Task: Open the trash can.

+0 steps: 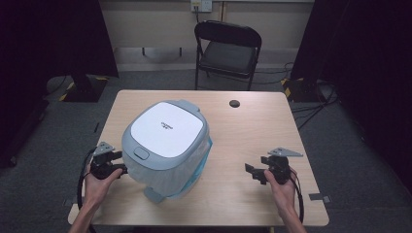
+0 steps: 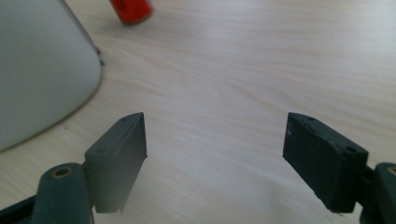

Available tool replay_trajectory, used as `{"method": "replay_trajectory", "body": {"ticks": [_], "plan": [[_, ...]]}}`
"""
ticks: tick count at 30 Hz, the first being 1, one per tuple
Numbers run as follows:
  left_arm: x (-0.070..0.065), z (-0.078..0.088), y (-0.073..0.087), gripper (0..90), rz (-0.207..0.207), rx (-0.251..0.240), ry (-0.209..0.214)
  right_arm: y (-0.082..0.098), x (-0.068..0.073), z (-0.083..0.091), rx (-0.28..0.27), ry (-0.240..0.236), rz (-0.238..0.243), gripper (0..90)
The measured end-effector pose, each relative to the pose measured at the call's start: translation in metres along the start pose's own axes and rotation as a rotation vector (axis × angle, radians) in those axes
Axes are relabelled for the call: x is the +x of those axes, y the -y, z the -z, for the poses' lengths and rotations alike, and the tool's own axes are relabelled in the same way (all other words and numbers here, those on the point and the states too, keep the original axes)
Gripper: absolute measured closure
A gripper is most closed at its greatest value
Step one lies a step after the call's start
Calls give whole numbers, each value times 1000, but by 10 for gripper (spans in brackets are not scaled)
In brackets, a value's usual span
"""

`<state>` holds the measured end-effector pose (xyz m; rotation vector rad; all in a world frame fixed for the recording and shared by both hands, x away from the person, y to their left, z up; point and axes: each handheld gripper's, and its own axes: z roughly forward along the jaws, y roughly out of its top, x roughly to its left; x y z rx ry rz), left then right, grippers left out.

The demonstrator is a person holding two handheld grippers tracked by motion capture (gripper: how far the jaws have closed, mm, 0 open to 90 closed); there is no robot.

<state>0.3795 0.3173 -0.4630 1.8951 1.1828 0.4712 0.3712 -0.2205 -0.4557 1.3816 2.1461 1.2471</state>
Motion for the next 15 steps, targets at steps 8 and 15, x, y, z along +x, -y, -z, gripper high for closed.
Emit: {"method": "replay_trajectory", "body": {"ticks": [8,15], "plan": [[3,-5,-18,283,-25,-15,22,-30,51,-21,-44,-122,86,256],[-3,-20,-19,291,-38,-6,70,-39,85,-43,-62,-134,174,293]]}}
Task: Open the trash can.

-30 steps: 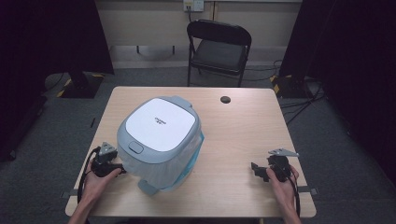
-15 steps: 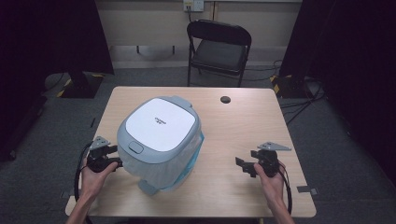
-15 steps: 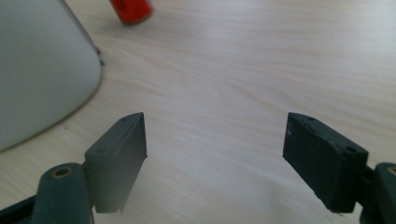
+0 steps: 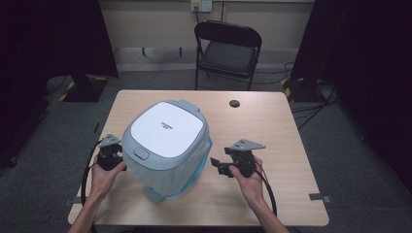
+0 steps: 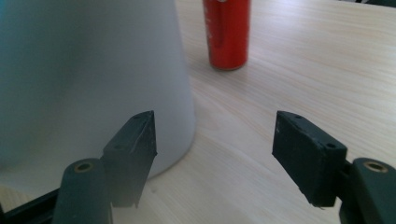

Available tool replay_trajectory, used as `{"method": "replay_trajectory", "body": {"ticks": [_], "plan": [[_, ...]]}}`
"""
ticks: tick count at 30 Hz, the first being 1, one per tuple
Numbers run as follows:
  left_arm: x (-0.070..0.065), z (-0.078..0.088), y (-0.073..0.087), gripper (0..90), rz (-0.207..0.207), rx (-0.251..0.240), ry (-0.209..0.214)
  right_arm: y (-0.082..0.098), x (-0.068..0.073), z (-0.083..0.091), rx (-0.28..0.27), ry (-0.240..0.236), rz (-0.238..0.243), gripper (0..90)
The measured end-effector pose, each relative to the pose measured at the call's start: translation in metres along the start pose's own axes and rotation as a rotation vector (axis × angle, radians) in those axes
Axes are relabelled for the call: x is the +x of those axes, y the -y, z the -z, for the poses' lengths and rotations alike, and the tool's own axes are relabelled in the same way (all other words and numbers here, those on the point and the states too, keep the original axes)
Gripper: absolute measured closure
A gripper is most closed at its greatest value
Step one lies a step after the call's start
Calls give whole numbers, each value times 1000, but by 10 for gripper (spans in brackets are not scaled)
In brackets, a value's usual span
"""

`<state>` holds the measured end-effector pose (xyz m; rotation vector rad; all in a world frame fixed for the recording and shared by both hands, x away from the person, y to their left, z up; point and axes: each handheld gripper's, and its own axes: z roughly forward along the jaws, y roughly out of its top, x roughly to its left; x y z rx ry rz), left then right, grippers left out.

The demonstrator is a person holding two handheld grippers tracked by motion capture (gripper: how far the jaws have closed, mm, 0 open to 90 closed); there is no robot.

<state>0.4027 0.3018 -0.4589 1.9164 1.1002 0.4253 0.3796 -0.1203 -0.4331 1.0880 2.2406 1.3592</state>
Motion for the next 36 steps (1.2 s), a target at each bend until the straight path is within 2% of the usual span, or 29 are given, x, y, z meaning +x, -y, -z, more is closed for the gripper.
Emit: {"method": "replay_trajectory", "body": {"ticks": [3,6,8,11,13,15,17,19,22,25,28,32,35,36], "plan": [[-2,-1,0,291,4,-14,23,-1,7,-5,0,-1,27,294],[-6,-2,0,375,6,-28,32,1,11,-8,5,2,36,294],[-6,-1,0,370,0,-23,26,2,13,-8,8,-3,38,294],[-9,0,0,423,4,-26,34,4,16,-8,6,4,47,299],[-11,-1,0,427,4,-30,33,5,16,-8,1,-2,48,329],[-15,-1,1,427,9,-38,56,5,16,-8,-7,5,43,335],[-18,-1,2,433,2,-33,69,5,16,-7,-14,8,44,350],[-24,0,1,459,-14,-36,76,6,16,-4,-21,32,46,363],[-31,0,0,462,-7,-46,106,10,13,0,-37,31,30,363],[-40,-3,-1,465,-22,-39,127,13,10,4,-42,53,15,393],[-49,-6,-2,491,-42,-35,122,15,6,8,-45,80,-1,401],[-57,-12,-5,511,-39,-30,144,18,-2,13,-46,76,-26,397],[-64,-16,-7,529,-36,-22,152,19,-7,17,-48,98,-39,404],[-66,-18,-8,552,-38,-19,157,19,-8,18,-47,114,-57,429]]}}
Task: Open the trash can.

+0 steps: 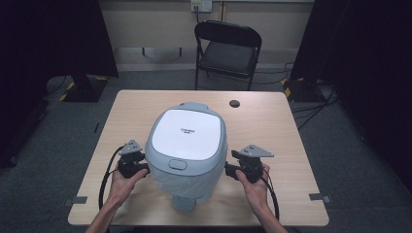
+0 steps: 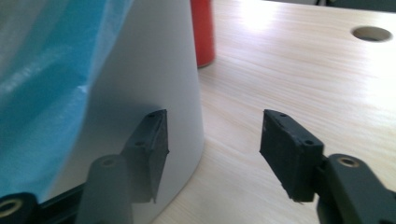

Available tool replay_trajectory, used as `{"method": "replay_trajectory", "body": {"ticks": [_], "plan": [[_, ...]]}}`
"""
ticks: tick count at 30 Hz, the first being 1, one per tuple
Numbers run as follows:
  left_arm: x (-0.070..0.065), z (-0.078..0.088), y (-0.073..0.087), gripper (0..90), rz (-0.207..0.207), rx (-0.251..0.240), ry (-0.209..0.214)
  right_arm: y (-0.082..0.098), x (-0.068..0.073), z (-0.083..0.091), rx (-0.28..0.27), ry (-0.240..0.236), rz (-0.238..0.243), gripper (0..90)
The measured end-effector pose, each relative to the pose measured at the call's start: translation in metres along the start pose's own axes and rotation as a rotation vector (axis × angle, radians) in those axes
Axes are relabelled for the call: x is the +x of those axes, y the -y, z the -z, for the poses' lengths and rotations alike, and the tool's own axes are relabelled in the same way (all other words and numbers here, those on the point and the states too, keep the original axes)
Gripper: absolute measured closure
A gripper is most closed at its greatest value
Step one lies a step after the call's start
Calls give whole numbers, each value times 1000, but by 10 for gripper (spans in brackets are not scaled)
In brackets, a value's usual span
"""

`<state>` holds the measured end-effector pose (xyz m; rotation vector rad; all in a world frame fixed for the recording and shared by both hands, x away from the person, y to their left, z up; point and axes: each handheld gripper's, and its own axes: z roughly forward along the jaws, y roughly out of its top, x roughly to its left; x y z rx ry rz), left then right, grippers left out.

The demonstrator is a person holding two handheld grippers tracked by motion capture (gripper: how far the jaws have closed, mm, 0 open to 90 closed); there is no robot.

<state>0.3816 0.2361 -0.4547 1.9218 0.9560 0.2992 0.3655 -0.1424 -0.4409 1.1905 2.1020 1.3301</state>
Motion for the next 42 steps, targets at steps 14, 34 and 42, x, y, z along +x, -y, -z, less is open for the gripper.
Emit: {"method": "replay_trajectory", "body": {"ticks": [14,34,42], "plan": [[-34,-41,-18,550,-22,9,44,-1,-42,12,-19,128,-58,527],[-37,-79,-36,550,17,12,32,-4,-74,20,-19,155,-84,518],[-38,-81,-39,500,-3,15,-3,-2,-81,20,-34,172,-83,396]]}}
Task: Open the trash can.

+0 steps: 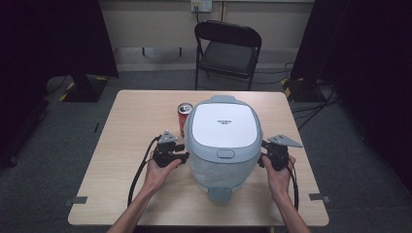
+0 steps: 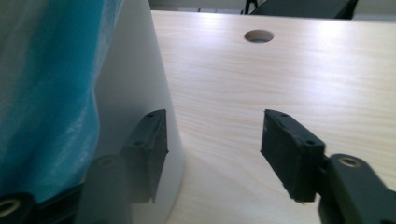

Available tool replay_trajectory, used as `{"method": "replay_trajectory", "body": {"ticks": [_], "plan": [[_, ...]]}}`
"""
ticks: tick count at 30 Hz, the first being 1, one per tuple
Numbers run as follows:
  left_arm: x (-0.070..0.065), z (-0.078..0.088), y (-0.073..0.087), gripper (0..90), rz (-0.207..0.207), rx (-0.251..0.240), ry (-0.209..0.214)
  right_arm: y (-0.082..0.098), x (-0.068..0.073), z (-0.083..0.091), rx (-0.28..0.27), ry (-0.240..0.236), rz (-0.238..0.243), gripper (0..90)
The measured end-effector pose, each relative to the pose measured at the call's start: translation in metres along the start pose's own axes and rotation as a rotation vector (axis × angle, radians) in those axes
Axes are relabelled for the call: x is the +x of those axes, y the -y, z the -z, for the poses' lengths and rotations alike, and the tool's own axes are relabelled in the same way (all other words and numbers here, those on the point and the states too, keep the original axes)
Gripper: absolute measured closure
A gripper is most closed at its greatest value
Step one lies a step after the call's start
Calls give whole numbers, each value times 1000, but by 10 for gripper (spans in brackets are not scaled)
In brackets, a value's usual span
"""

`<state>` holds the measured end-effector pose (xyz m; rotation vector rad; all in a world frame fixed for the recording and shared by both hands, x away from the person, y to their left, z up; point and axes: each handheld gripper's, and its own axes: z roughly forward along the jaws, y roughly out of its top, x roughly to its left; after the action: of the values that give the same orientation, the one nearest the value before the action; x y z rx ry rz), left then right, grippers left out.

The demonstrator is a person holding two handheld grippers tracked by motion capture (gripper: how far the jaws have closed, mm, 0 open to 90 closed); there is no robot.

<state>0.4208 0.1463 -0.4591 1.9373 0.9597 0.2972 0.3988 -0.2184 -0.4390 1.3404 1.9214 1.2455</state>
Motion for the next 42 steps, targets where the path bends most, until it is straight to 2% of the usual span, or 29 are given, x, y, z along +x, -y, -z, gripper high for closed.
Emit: {"method": "replay_trajectory", "body": {"ticks": [1,3,6,10,11,12,14,16,18,23,25,26,27,29,32,37,39,41,42], "plan": [[1,0,0,495,4,3,5,0,0,0,-4,12,13,381],[4,1,1,441,8,0,12,1,-2,0,9,4,2,337],[6,7,1,411,-4,6,18,5,-8,2,45,1,-10,324],[13,18,5,388,7,15,65,18,-16,6,97,8,-11,291],[14,20,6,385,9,10,77,24,-19,8,117,24,-19,274],[15,22,8,384,12,16,77,29,-21,9,134,44,-25,264],[15,29,10,374,11,10,68,36,-23,10,154,41,-29,253],[16,33,11,365,7,6,67,47,-23,10,199,32,-3,237],[16,38,11,357,-2,3,63,52,-22,10,218,35,15,232],[19,56,10,350,1,-43,95,65,-24,8,265,43,56,218],[21,64,9,353,-21,-56,88,66,-25,8,258,50,65,216],[21,67,9,358,-38,-60,67,67,-25,8,255,50,78,216],[21,69,8,359,-37,-65,59,69,-23,7,254,61,109,214],[22,74,5,352,-29,-69,80,70,-23,7,236,63,108,208],[21,82,0,343,-44,-80,83,70,-23,7,236,61,109,208],[21,102,-9,318,-44,-137,72,70,-23,7,236,61,109,208],[22,111,-13,325,-40,-164,83,70,-23,7,236,61,109,208],[21,116,-16,356,-58,-184,80,70,-23,7,236,61,109,208],[18,120,-18,383,-72,-212,81,70,-23,7,236,61,109,208]]}}
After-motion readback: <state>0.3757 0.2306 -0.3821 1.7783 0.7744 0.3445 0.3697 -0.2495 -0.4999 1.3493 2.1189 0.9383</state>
